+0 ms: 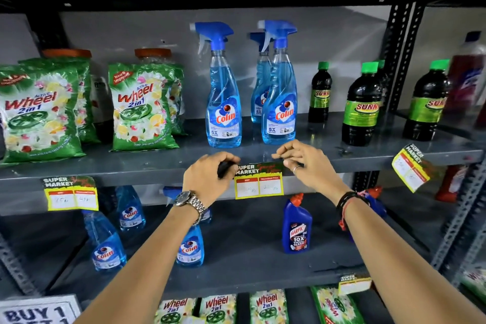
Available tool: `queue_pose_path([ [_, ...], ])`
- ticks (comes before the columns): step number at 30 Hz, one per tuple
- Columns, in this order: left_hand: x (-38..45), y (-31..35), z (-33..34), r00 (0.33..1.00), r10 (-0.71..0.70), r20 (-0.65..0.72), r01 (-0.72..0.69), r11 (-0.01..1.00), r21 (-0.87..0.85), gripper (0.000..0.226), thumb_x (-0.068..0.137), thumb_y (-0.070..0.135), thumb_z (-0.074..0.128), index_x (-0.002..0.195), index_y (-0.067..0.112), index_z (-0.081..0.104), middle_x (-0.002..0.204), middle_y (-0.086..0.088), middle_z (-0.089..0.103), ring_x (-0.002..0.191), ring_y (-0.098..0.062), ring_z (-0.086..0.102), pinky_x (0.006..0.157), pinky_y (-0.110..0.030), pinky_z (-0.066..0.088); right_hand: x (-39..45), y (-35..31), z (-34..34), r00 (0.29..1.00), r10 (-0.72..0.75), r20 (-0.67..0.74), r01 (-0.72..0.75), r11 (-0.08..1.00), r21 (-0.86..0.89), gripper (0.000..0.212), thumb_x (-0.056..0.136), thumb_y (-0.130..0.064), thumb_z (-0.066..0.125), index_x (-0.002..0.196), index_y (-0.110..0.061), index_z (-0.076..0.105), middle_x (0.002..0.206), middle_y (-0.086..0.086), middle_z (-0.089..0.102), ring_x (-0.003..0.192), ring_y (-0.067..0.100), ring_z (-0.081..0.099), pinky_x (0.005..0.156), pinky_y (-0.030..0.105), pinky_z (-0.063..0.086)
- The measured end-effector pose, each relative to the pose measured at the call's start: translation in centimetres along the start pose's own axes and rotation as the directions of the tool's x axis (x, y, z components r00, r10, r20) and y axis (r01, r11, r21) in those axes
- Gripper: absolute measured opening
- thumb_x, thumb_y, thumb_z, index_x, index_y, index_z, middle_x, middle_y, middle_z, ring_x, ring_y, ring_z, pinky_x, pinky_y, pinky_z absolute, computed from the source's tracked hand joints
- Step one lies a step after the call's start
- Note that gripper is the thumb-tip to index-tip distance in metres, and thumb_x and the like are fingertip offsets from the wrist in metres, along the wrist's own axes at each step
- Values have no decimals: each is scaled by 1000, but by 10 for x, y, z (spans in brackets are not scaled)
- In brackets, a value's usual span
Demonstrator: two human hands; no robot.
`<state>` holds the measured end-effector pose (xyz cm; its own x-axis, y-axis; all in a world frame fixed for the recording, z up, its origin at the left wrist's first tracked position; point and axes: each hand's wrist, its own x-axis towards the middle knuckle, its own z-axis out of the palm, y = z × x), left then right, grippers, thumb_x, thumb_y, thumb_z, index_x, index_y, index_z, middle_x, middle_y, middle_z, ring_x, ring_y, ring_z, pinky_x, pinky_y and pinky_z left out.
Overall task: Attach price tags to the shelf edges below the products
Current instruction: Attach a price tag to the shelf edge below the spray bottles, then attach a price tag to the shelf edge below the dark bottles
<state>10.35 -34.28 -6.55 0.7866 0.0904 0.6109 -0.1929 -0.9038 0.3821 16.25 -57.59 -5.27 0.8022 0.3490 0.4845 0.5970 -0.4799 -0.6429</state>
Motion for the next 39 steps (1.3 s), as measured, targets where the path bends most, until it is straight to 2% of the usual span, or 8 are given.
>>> queue_pose_path([
  [3,-3,17,7,999,31,-33,-33,999,-43,22,86,49,52,96,30,58,97,9,68,90,-16,60,83,-36,48,-7,9,-30,998,-30,-60,33,998,52,19,87,-1,60,101,-14,59,106,-1,74,95,1,67,84,11,51],
  [7,1,61,34,990,111,-86,-109,994,29,22,89,44,51,100,26,57,105,5,68,102,-19,59,106,-39,33,-25,44,-99,954,-60,-295,51,998,-36,18,85,-3,63,101,-13,62,106,3,73,102,13,67,95,33,52],
  [13,12,160,95,994,109,-17,-110,993,-34,24,89,45,48,107,30,54,112,3,66,96,-22,62,73,-37,51,-52,132,-220,903,-21,-430,-47,988,-147,13,85,-10,65,95,-19,64,101,7,72,101,24,67,89,39,52],
  [18,26,236,148,993,115,24,-112,988,-109,23,89,42,49,108,31,55,112,8,66,102,-16,62,77,-37,53,-75,198,-269,950,29,-311,-94,976,-195,10,86,-28,66,93,-22,63,97,-5,69,100,18,66,83,31,48],
  [22,40,283,175,991,130,24,-127,989,-75,23,88,47,47,110,40,52,111,18,66,102,-9,61,73,-32,52,-85,221,-273,991,1,-136,-34,970,-239,10,82,-35,70,84,-26,65,125,-2,64,119,10,55,91,21,36],
  [26,52,308,188,984,174,27,-176,982,69,28,88,51,44,115,46,49,111,17,66,96,-14,63,63,-28,44,-86,228,-261,995,-72,-76,39,929,-368,19,76,-38,75,88,-24,70,136,5,56,132,23,45,112,37,32],
  [33,59,314,190,994,96,43,-102,980,171,20,87,52,47,100,41,58,94,10,72,86,-19,65,64,-29,44,-87,227,-238,975,-114,-190,33,924,-381,11,79,-25,71,87,-18,71,136,10,54,132,33,41,115,50,26],
  [39,60,309,194,999,47,21,-50,979,198,18,89,48,46,93,35,58,84,7,72,78,-22,66,59,-28,44,-78,227,-247,938,-207,-278,47,871,-490,11,92,-26,56,97,-18,62,105,4,68,101,29,58,85,40,40],
])
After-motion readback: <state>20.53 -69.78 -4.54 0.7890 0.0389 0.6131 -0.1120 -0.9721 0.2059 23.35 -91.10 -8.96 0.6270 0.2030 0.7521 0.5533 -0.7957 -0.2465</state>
